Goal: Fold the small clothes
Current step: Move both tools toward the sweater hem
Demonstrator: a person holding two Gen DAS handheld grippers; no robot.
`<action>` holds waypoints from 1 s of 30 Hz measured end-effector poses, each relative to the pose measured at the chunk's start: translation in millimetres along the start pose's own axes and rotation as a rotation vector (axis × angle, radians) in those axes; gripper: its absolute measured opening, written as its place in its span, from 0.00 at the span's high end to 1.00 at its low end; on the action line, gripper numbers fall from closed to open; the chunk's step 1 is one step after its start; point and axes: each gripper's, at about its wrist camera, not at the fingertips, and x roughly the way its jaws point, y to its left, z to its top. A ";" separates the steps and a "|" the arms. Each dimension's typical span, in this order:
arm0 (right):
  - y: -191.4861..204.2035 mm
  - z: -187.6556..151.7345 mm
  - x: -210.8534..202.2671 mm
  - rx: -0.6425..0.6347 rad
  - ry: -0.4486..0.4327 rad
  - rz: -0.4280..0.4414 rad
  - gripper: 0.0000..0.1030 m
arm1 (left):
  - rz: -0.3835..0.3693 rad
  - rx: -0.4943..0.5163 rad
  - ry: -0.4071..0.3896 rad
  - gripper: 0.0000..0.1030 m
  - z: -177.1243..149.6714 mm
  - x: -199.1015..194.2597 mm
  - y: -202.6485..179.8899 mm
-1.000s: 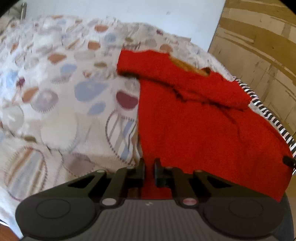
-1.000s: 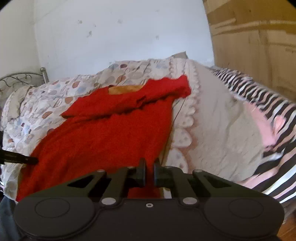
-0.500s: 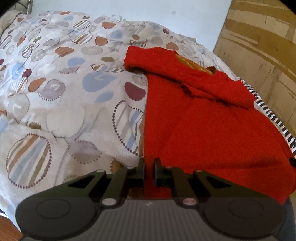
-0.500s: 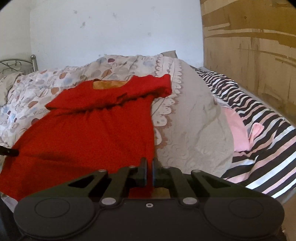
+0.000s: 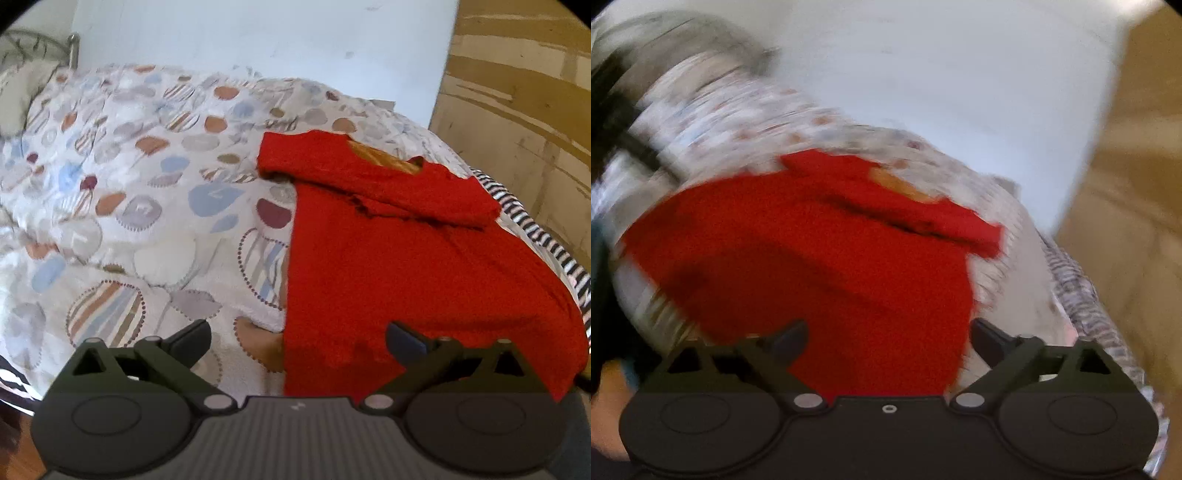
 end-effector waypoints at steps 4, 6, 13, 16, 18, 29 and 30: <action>36.9 -1.5 2.3 -0.153 -0.006 0.050 0.04 | -0.033 0.022 0.020 0.01 -4.2 -5.7 -12.8; 51.1 0.4 7.6 -0.194 -0.020 0.062 0.04 | -0.056 0.013 0.026 0.01 -5.9 -8.2 -16.6; 87.1 4.8 26.1 -0.285 -0.003 0.166 0.11 | -0.071 0.039 -0.015 0.00 -10.4 -22.5 -23.7; 100.0 0.4 36.2 -0.368 0.022 0.121 0.22 | -0.090 0.055 -0.026 0.00 -13.0 -28.3 -25.4; 99.8 1.6 38.7 -0.376 0.020 0.137 0.28 | -0.107 0.073 -0.036 0.00 -14.6 -32.3 -27.2; 45.8 42.6 57.4 0.014 0.126 0.411 0.82 | -0.135 0.453 -0.100 0.00 -45.6 -37.9 -62.8; 31.5 47.3 64.9 0.111 0.156 0.452 0.82 | -0.152 0.497 -0.121 0.00 -50.1 -40.4 -67.3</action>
